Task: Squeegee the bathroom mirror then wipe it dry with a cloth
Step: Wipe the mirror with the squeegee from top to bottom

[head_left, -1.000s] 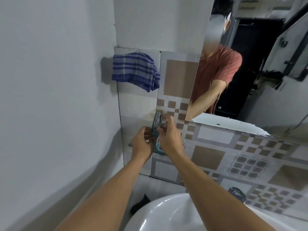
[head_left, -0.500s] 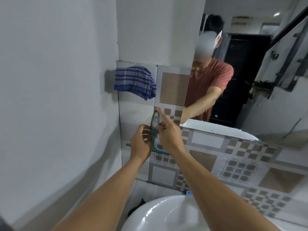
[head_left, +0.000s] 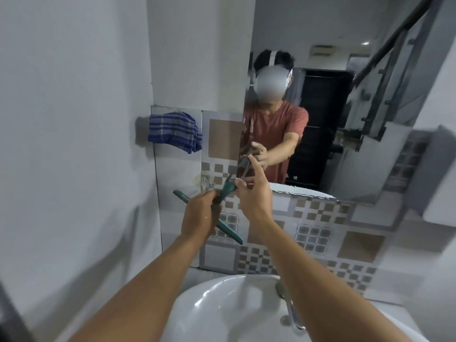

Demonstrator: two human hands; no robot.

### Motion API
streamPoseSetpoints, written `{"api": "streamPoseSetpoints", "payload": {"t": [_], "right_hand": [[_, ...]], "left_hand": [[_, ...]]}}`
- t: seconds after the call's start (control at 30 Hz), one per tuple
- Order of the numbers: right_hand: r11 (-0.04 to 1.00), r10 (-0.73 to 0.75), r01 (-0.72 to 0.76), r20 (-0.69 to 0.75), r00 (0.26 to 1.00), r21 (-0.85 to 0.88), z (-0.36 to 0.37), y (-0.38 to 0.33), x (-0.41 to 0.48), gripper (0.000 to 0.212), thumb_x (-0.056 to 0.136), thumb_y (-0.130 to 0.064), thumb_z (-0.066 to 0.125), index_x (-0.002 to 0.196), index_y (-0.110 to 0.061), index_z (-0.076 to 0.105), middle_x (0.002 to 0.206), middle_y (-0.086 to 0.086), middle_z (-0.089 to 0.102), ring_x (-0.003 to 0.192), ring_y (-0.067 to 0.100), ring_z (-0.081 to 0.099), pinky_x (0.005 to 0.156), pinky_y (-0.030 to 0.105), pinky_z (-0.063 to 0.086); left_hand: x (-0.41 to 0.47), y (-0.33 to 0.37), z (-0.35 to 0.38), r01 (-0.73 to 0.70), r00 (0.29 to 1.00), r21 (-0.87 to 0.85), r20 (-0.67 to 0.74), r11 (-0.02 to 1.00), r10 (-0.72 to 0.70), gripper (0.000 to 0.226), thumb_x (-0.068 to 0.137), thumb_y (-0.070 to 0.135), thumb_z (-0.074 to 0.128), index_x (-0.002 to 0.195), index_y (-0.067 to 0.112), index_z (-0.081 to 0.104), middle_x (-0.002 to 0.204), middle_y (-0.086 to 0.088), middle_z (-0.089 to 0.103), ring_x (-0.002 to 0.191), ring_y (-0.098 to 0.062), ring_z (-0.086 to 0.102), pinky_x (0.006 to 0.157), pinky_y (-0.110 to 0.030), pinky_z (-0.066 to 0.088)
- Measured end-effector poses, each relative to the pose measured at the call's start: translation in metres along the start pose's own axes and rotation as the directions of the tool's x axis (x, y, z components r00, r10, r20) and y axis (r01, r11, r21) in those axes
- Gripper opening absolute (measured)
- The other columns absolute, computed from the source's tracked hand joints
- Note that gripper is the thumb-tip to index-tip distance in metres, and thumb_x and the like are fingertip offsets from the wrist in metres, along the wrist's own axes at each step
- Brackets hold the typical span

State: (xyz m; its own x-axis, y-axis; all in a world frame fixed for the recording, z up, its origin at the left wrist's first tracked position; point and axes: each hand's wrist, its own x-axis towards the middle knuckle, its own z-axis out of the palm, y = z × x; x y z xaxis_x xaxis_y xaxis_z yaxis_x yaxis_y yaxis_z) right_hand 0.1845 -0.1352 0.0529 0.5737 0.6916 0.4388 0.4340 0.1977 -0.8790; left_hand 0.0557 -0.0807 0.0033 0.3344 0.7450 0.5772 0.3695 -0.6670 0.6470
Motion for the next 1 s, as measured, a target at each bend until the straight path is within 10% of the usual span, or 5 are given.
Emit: {"api": "streamPoseSetpoints", "payload": {"t": [0.17, 0.43, 0.67, 1.0], "right_hand": [[0.996, -0.041, 0.032, -0.094, 0.995, -0.087, -0.054, -0.019, -0.017, 0.067, 0.097, -0.014, 0.064, 0.152, -0.034, 0.032, 0.104, -0.013, 0.06, 0.094, 0.01, 0.06, 0.079, 0.019, 0.048], [0.773, -0.341, 0.313, 0.054, 0.938, -0.551, -0.131, -0.041, -0.025, 0.05, 0.1, -0.02, 0.057, 0.149, -0.021, 0.046, 0.162, 0.011, 0.026, 0.148, 0.031, 0.024, 0.115, 0.053, 0.037], [0.322, -0.474, 0.468, 0.287, 0.832, -0.823, -0.18, -0.066, -0.014, 0.052, 0.095, -0.034, 0.057, 0.144, -0.021, 0.049, 0.139, 0.011, 0.053, 0.141, 0.034, 0.034, 0.117, 0.067, 0.013], [0.234, -0.598, 0.621, 0.393, 0.698, -0.748, -0.194, -0.101, 0.034, 0.042, 0.094, -0.034, 0.066, 0.131, -0.016, 0.058, 0.117, 0.007, 0.065, 0.105, 0.031, 0.063, 0.089, 0.051, 0.054]], "left_hand": [[-0.006, 0.048, 0.0, -0.157, 0.987, 0.113, 0.002, 0.981, 0.158, 0.014, 0.093, 0.009, 0.064, 0.105, 0.012, 0.071, 0.089, -0.001, 0.066, 0.078, -0.021, 0.062, 0.075, -0.039, 0.06], [0.001, 0.123, -0.008, -0.359, 0.932, 0.211, 0.022, 0.909, 0.363, 0.025, 0.092, 0.003, 0.061, 0.111, 0.013, 0.073, 0.087, -0.004, 0.069, 0.072, -0.024, 0.063, 0.07, -0.038, 0.055], [0.034, 0.157, -0.019, -0.518, 0.853, 0.272, 0.105, 0.811, 0.511, 0.037, 0.085, -0.009, 0.065, 0.114, 0.013, 0.073, 0.092, -0.005, 0.072, 0.079, -0.024, 0.067, 0.069, -0.035, 0.057], [0.094, 0.192, -0.038, -0.639, 0.763, 0.276, 0.111, 0.718, 0.637, 0.04, 0.084, -0.008, 0.066, 0.113, 0.018, 0.075, 0.096, -0.003, 0.073, 0.082, -0.021, 0.065, 0.068, -0.034, 0.057]]}}
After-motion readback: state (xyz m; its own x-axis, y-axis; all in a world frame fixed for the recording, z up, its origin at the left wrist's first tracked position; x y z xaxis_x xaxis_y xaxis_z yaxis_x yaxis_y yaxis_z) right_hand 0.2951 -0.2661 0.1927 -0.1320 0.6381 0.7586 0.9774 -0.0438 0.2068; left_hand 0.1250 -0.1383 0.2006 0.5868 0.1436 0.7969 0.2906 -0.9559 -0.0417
